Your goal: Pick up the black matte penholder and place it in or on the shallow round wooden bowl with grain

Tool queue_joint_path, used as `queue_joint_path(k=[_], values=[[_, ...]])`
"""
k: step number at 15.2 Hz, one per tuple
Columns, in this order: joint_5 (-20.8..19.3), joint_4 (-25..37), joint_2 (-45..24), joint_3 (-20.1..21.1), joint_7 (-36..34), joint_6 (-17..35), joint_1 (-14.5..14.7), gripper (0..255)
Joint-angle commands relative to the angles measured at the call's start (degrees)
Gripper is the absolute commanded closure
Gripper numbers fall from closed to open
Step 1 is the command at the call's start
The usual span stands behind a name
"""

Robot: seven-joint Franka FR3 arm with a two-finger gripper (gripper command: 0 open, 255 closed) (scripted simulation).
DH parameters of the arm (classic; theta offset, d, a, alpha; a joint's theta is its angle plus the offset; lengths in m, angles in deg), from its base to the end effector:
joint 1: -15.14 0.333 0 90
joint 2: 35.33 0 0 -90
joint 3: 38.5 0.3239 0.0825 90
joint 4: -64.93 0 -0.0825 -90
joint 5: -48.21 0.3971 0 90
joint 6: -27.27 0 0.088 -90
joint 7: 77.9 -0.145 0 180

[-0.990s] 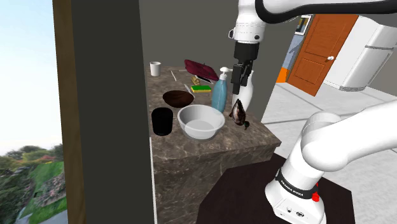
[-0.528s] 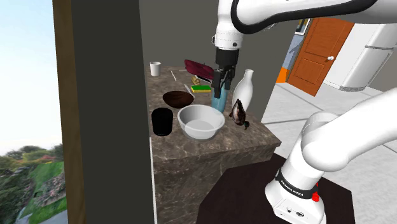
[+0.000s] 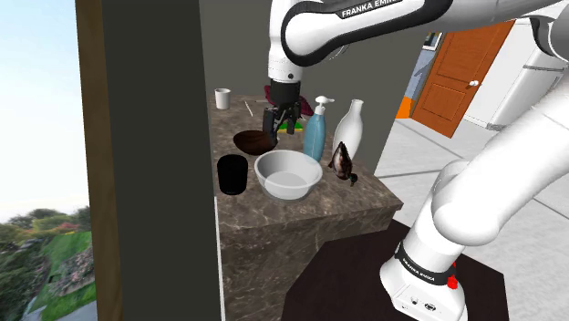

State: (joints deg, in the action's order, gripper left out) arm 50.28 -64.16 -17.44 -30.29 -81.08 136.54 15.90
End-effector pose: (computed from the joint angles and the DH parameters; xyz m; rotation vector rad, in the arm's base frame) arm 0.4560 0.0779 0.4504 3.1249 0.1264 -0.0550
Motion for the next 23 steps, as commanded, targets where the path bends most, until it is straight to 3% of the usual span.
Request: queue_joint_path(k=[1,11,18,23], values=[[-0.3,2.3,-3.9,0.6,-1.1,2.1,0.0,0],[-3.7,18.5,-23.9,2.7,-6.9,7.6,1.1,0],[-4.3,15.2,-26.1,2.6,-7.3,13.0,1.2,0],[-4.3,15.2,-26.1,2.6,-7.3,13.0,1.2,0]])
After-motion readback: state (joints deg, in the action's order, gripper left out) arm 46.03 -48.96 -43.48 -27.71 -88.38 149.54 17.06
